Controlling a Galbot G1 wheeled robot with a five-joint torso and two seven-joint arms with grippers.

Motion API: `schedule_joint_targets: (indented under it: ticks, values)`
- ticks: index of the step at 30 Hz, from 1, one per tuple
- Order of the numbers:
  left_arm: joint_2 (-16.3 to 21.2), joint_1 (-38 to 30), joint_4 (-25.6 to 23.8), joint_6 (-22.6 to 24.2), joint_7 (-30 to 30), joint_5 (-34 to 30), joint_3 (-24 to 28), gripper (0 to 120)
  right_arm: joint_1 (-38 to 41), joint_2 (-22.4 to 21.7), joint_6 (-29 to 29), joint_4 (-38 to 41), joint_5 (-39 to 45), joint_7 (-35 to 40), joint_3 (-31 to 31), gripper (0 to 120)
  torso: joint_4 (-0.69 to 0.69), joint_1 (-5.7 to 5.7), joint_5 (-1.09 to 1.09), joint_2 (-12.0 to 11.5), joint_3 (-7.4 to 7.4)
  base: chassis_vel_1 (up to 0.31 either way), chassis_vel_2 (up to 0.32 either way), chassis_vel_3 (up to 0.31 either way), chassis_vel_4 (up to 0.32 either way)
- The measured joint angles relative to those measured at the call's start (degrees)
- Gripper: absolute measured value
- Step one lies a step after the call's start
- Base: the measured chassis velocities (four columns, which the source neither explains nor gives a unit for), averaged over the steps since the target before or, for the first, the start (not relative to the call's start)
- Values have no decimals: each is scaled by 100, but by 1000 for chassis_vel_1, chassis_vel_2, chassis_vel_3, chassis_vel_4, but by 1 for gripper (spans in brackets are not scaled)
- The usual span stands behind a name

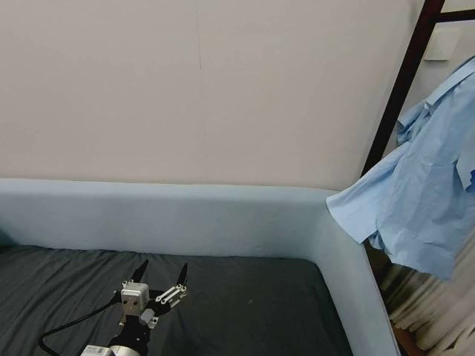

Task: Pick up the clothes from the sofa and hang them on the clothes hanger.

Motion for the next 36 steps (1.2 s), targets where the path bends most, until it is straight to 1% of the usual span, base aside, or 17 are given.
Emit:
schedule_joint_targets:
  ticks: [6,9,19,28,36]
  values:
    - [-38,39,21,-30,3,31,0,100,152,-7,34,54,-197,-109,-15,7,0,0,0,0,0,0,0,0,0]
    - [-39,32,27,-34,4,36,12,100,226,-92,53,137,-277,-164,-73,7,0,0,-2,0,-1,0,0,0,0]
    - [-77,33,33,-40,9,76,60,100,-244,-469,6,860,-411,-225,214,7,-2,0,1,0,-1,0,0,0,0]
    - [-81,77,1,-67,9,77,14,100,-361,-564,-105,1235,-435,-224,254,7,-1,-1,-1,0,-1,0,0,0,0]
    - [-98,59,5,-70,8,77,15,100,-397,-537,-149,1348,-456,-219,217,7,-1,-1,-1,0,-1,0,0,0,0]
